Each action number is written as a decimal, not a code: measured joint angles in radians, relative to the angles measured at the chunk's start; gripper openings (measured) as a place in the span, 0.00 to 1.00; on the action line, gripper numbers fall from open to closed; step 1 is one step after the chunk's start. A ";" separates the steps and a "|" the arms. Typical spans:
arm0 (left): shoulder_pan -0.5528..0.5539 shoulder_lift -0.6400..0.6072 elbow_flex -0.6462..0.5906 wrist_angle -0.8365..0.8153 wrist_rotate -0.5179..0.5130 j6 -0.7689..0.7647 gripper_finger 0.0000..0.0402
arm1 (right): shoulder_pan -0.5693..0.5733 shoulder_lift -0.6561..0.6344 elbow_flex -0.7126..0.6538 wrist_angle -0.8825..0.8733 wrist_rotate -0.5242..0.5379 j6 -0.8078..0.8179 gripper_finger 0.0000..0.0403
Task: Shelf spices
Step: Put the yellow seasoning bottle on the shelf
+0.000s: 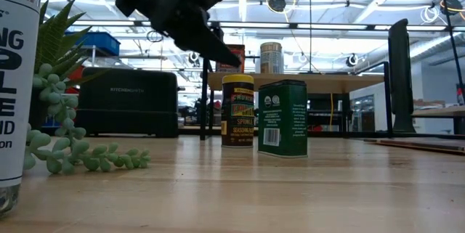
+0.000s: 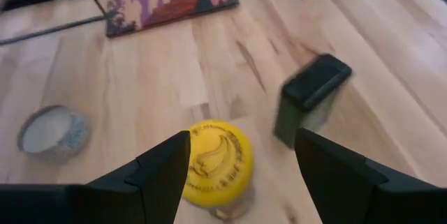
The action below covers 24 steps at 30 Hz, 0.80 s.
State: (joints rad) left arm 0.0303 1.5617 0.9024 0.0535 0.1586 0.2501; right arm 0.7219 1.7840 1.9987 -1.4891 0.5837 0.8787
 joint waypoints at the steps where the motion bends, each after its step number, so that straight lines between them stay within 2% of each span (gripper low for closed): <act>1: 0.000 0.006 0.001 0.014 -0.012 0.000 0.67 | 0.000 0.000 0.000 0.002 0.001 0.000 0.69; 10: 0.002 0.074 0.001 0.077 -0.036 0.000 0.67 | 0.001 0.000 0.000 0.015 0.001 -0.001 0.69; 21: 0.020 0.083 0.002 0.083 -0.065 -0.007 0.67 | 0.001 0.000 0.000 0.016 0.014 -0.007 0.69; 24: 0.024 0.084 0.002 0.092 -0.044 -0.008 0.67 | 0.001 0.000 0.000 0.016 0.015 -0.007 0.69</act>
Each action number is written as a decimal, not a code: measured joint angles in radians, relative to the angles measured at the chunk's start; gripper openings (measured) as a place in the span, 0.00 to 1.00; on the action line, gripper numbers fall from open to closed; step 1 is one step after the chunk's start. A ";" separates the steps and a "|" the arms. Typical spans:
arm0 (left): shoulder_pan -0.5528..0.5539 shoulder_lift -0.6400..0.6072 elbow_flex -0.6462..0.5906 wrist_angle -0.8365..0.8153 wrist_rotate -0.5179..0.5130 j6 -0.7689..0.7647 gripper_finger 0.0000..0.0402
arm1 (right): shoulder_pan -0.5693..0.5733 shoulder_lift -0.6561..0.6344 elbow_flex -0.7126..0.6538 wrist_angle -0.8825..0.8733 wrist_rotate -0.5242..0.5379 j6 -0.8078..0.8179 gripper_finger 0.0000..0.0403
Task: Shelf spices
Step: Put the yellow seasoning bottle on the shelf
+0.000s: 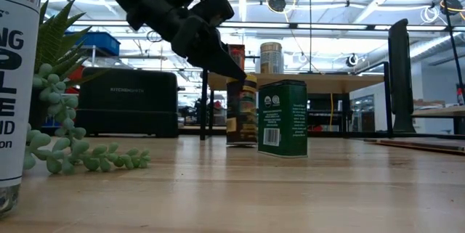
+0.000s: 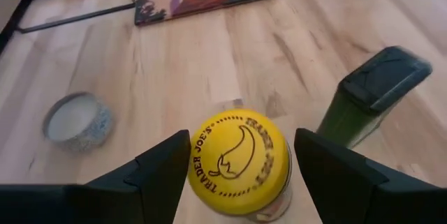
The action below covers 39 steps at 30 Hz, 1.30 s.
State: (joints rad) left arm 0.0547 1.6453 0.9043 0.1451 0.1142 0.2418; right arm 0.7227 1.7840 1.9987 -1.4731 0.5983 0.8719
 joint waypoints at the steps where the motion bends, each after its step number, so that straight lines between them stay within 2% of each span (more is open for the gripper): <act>1: -0.001 0.000 0.000 0.005 0.015 0.000 0.67 | 0.000 0.000 0.000 0.000 0.000 0.000 0.69; 4: -0.008 0.001 0.000 0.018 0.045 -0.004 0.71 | 0.000 0.000 0.000 0.000 0.002 0.000 0.69; 13: -0.007 0.001 0.000 0.031 0.038 -0.027 0.87 | 0.000 0.000 0.000 -0.001 0.005 -0.010 0.69; 23: 0.006 0.001 0.000 0.029 0.038 -0.029 0.88 | 0.000 0.000 0.000 0.000 0.008 -0.015 0.69; 30: 0.005 0.045 -0.001 0.033 0.054 -0.046 0.88 | 0.000 0.000 0.000 0.004 0.013 -0.016 0.69; 35: 0.005 0.045 -0.001 0.084 0.047 -0.051 0.88 | 0.000 0.000 0.000 0.005 0.013 -0.014 0.69; 39: 0.006 0.045 -0.001 0.082 0.054 -0.052 0.86 | 0.000 0.000 0.000 0.005 0.013 -0.012 0.69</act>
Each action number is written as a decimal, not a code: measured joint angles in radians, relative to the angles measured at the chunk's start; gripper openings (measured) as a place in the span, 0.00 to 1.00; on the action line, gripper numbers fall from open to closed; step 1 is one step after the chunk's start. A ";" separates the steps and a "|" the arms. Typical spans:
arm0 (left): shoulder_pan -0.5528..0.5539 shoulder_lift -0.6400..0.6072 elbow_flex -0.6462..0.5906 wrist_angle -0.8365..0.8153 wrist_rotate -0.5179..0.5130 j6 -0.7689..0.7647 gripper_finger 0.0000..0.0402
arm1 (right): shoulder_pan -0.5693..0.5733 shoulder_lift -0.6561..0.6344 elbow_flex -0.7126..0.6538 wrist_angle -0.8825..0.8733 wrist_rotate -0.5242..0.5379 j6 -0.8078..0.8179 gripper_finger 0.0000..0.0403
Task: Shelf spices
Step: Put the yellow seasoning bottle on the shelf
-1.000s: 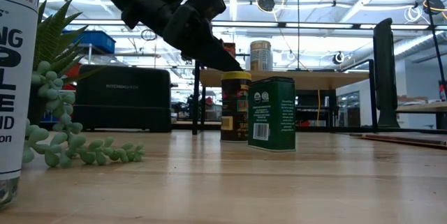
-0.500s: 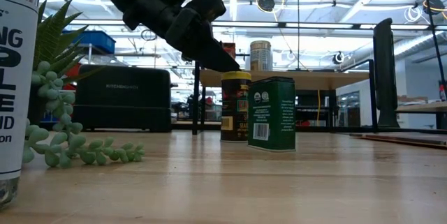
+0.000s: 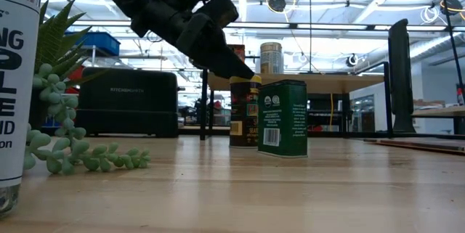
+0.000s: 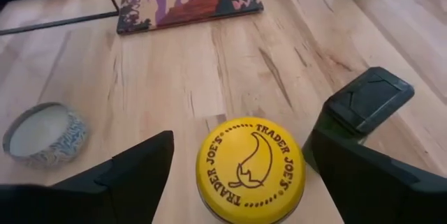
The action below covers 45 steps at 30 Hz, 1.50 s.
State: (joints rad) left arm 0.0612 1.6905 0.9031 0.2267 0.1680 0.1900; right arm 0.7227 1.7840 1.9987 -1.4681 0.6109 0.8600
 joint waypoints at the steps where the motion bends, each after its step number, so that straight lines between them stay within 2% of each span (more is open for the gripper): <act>1: 0.000 0.000 0.000 -0.004 0.000 0.000 0.85 | 0.000 0.000 0.000 0.000 0.000 0.000 0.69; 7: 0.000 0.000 0.000 -0.008 0.001 0.000 0.80 | 0.000 0.000 0.000 0.000 0.017 -0.008 0.69; 20: 0.000 0.005 0.000 -0.016 0.017 -0.009 0.79 | 0.000 0.000 0.000 0.001 0.019 -0.008 0.69; 36: 0.000 0.005 0.002 -0.016 0.046 0.007 0.60 | 0.000 0.000 0.000 0.002 0.020 -0.004 0.69; 45: 0.000 0.005 0.002 -0.007 0.042 0.007 0.58 | 0.000 0.000 0.000 0.002 0.021 -0.004 0.69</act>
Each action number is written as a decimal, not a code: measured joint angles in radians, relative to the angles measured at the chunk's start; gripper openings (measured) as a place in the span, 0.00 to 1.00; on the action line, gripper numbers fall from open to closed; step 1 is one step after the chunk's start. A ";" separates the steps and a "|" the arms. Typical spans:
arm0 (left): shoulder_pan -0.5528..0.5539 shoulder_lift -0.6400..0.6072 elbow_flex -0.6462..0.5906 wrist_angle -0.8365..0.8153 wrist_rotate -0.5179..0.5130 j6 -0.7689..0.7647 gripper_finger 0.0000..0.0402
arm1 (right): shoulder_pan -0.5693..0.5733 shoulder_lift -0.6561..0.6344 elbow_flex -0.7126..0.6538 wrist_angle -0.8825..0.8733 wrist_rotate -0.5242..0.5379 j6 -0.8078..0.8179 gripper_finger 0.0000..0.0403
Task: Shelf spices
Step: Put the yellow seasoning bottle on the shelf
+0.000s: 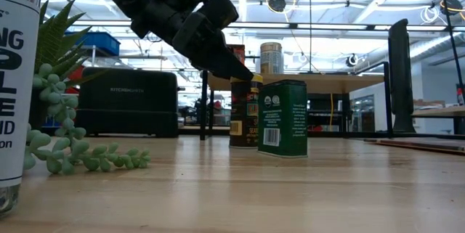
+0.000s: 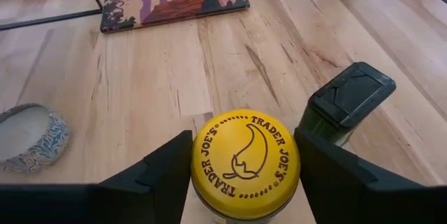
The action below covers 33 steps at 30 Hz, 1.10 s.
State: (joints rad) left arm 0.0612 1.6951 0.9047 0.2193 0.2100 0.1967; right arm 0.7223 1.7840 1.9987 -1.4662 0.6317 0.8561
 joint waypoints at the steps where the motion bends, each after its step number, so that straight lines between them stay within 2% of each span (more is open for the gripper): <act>1: 0.000 0.000 0.000 0.002 0.000 0.000 0.57 | 0.000 0.000 0.000 0.000 0.000 0.000 0.69; 23: 0.010 0.001 0.090 -0.053 -0.034 0.035 0.57 | 0.000 0.000 0.000 0.000 0.001 0.000 0.69; 33: 0.012 0.001 0.211 -0.183 -0.057 0.093 0.57 | 0.000 0.000 0.000 -0.001 0.001 0.000 0.69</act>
State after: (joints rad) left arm 0.0734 1.6966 1.1153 0.0365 0.1528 0.2896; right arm 0.7227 1.7840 1.9987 -1.4671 0.6327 0.8564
